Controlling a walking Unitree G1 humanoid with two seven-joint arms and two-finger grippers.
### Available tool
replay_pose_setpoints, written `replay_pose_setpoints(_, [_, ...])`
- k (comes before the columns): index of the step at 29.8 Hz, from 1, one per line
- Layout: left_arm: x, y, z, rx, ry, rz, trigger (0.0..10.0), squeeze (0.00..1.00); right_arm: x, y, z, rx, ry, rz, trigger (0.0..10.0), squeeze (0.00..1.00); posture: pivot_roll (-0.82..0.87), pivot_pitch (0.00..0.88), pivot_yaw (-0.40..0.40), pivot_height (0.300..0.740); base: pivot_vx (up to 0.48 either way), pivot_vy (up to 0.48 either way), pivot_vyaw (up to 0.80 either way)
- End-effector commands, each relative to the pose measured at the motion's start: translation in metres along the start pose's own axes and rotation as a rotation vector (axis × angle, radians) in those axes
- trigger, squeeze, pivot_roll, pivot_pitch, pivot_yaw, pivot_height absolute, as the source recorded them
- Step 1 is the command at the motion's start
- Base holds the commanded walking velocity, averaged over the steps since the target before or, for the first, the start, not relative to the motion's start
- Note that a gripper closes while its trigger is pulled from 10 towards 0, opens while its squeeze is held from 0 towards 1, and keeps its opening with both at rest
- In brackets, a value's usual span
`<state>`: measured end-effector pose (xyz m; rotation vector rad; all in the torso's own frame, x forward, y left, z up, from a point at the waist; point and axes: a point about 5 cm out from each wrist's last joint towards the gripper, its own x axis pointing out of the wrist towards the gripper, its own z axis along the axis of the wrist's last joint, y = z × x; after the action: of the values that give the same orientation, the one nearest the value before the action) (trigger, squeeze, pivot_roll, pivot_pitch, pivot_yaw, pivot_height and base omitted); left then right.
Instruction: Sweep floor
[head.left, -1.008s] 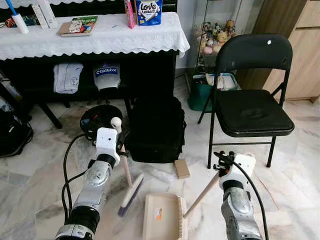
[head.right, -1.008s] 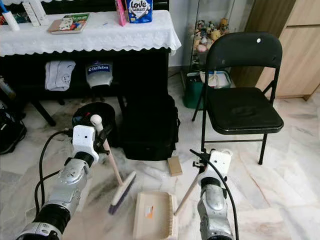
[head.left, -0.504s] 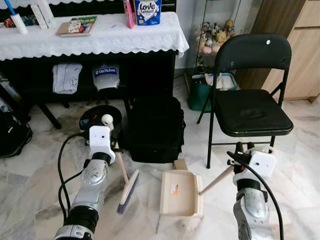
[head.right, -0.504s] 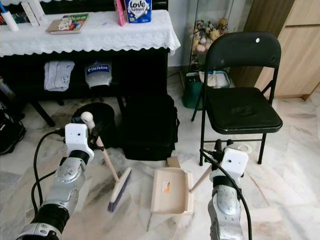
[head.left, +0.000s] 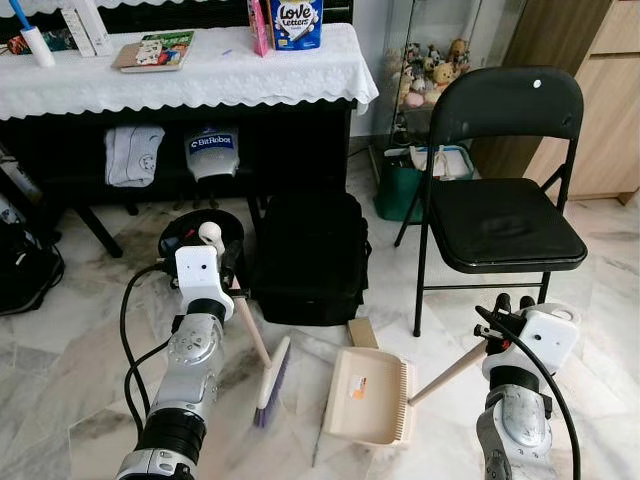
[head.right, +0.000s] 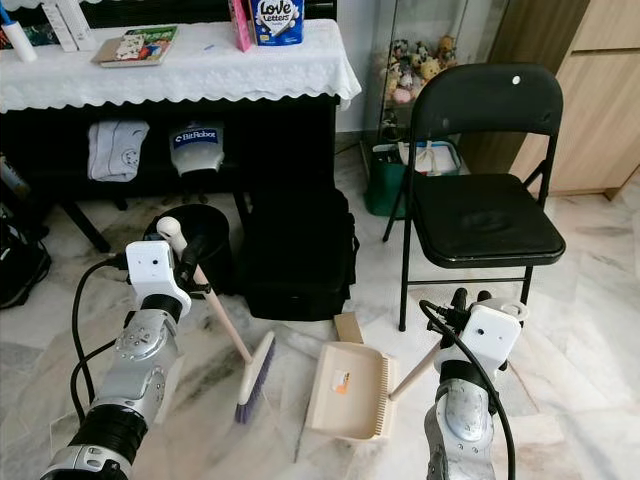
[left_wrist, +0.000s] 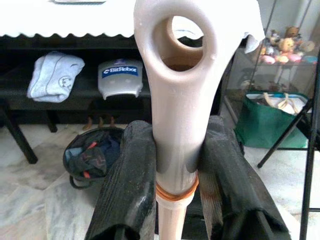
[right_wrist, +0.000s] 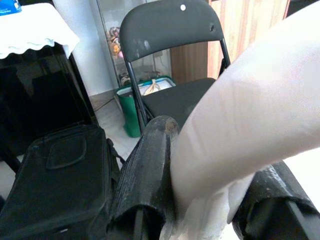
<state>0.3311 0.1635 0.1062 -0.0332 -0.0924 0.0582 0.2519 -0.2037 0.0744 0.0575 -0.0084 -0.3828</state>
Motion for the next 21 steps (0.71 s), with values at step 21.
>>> replay_pose_setpoints(21, [0.0074,0.0143,0.0159,0.002,-0.06,0.083,10.0,0.0,-0.001,0.0103,0.0091,0.035,-0.028,0.036,10.0,0.0,-0.16,0.019,0.054,0.74,0.082,0.0,-0.16])
